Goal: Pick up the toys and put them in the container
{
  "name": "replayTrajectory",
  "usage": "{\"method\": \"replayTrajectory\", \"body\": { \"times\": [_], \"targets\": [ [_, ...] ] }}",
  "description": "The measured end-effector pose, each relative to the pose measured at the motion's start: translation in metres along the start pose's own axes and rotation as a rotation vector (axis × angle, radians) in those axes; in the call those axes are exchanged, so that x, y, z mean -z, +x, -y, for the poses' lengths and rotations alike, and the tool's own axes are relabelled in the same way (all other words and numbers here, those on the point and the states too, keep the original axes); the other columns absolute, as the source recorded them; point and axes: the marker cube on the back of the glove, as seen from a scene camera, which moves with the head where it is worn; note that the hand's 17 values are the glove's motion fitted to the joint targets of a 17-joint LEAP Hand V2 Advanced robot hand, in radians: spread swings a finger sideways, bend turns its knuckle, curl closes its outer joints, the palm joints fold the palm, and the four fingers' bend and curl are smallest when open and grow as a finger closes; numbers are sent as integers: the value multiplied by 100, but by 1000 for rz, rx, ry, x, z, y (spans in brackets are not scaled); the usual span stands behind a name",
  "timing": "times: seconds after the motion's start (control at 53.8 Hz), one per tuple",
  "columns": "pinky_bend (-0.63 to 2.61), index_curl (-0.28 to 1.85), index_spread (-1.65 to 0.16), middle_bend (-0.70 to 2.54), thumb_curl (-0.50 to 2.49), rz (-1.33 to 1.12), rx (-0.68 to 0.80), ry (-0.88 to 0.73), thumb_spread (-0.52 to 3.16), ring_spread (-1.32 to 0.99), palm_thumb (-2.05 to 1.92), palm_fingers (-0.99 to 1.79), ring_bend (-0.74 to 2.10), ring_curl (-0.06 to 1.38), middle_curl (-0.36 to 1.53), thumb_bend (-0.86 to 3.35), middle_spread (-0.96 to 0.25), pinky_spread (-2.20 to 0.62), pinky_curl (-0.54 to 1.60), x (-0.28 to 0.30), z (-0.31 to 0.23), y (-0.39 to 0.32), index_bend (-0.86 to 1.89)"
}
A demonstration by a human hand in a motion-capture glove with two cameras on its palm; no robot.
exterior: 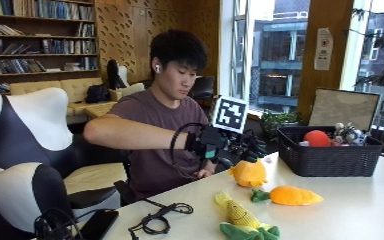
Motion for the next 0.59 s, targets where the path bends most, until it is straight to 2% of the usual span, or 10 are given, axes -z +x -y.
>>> {"method": "replayTrajectory", "body": {
  "times": [0.279,0.595],
  "targets": [
    [68,7,-21,7,28,-45,150,-82,114,-1,9,-48,22,33,18,-1,-2,0,38,-44,34,14,-2],
    [66,5,-21,8,31,84,154,-49,114,-1,13,-45,19,34,17,-2,-3,0,37,-100,59,22,-1]
  ]
}}
